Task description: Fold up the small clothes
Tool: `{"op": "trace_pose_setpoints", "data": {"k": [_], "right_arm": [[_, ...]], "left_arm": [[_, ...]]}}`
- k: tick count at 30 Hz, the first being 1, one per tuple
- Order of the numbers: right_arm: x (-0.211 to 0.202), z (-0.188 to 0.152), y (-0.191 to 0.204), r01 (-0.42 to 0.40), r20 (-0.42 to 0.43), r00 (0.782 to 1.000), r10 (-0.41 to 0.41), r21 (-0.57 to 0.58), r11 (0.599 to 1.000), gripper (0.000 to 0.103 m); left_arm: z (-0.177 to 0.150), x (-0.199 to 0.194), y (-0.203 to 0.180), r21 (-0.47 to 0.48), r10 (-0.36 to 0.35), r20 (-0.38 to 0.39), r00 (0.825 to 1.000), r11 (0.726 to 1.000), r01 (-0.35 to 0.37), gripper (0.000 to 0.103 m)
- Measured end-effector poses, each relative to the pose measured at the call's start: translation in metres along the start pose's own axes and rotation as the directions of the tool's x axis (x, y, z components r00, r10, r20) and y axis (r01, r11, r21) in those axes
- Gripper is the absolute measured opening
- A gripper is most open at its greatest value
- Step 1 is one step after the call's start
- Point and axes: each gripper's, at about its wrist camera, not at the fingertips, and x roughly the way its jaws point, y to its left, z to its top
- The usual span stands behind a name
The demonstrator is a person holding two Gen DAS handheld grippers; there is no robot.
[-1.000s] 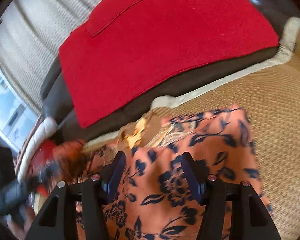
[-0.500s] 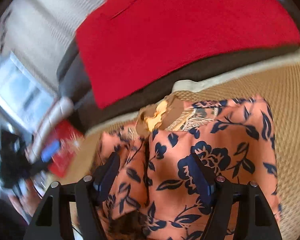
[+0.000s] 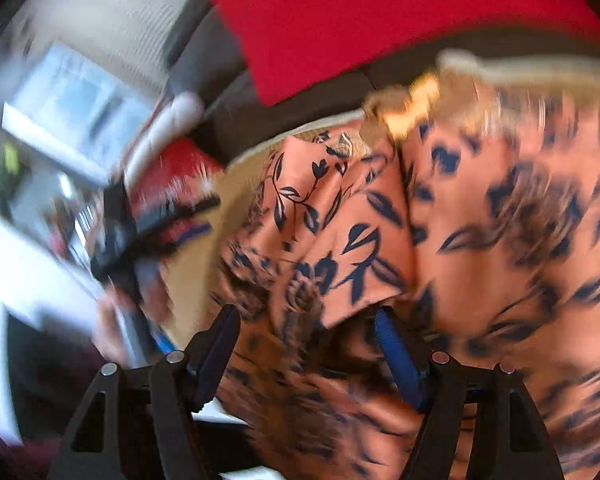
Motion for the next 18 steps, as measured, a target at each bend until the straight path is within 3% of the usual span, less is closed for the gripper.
{"op": "trace_pose_setpoints", "data": {"k": [3, 4, 5, 6, 8, 10, 12, 13, 15, 16, 18], "right_arm": [[0.032, -0.004, -0.015, -0.078, -0.004, 0.997, 0.079, 0.166, 0.983, 0.071], [0.041, -0.006, -0.018, -0.080, 0.024, 0.997, 0.077, 0.209, 0.975, 0.060], [0.045, -0.007, -0.018, -0.062, 0.046, 0.998, 0.054, 0.214, 0.975, 0.041], [0.046, -0.007, -0.016, -0.085, 0.067, 0.995, 0.073, 0.206, 0.975, 0.008], [0.032, -0.007, -0.016, -0.204, 0.169, 0.971, 0.167, 0.227, 0.952, 0.007], [-0.003, -0.005, -0.014, -0.310, 0.328, 0.914, 0.238, 0.187, 0.932, 0.007], [-0.043, -0.007, -0.028, -0.441, 0.495, 0.812, 0.310, 0.172, 0.881, 0.007], [-0.057, -0.010, -0.040, -0.474, 0.551, 0.777, 0.304, 0.196, 0.858, 0.007], [-0.081, -0.023, -0.074, -0.481, 0.645, 0.737, 0.203, 0.289, 0.827, 0.012], [-0.087, -0.029, -0.092, -0.479, 0.661, 0.737, 0.144, 0.360, 0.801, 0.012], [-0.088, -0.045, -0.134, -0.594, 0.696, 0.704, 0.141, 0.468, 0.654, 0.016]], "left_arm": [[0.000, -0.006, -0.004, 0.017, -0.001, 0.021, 1.000, 1.000, 0.000, 0.072], [-0.001, -0.006, -0.006, 0.023, 0.001, 0.027, 1.000, 1.000, -0.002, 0.072], [0.000, -0.001, -0.010, 0.027, -0.001, 0.027, 1.000, 1.000, 0.000, 0.072], [-0.001, 0.001, -0.011, 0.028, -0.003, 0.026, 1.000, 1.000, 0.002, 0.072], [0.000, 0.003, -0.012, 0.025, -0.007, 0.027, 1.000, 1.000, 0.006, 0.072], [-0.001, 0.001, -0.015, 0.027, -0.013, 0.032, 0.999, 1.000, 0.012, 0.072], [-0.001, -0.001, -0.021, 0.039, -0.017, 0.039, 0.999, 0.999, 0.015, 0.072], [-0.002, -0.001, -0.025, 0.049, -0.014, 0.041, 0.999, 0.999, 0.012, 0.072], [-0.004, -0.001, -0.032, 0.075, 0.003, 0.033, 0.999, 0.997, -0.005, 0.072], [-0.006, 0.002, -0.035, 0.089, 0.020, 0.028, 0.999, 0.996, -0.023, 0.072], [-0.008, 0.006, -0.039, 0.093, 0.039, 0.029, 0.999, 0.995, -0.041, 0.072]]}}
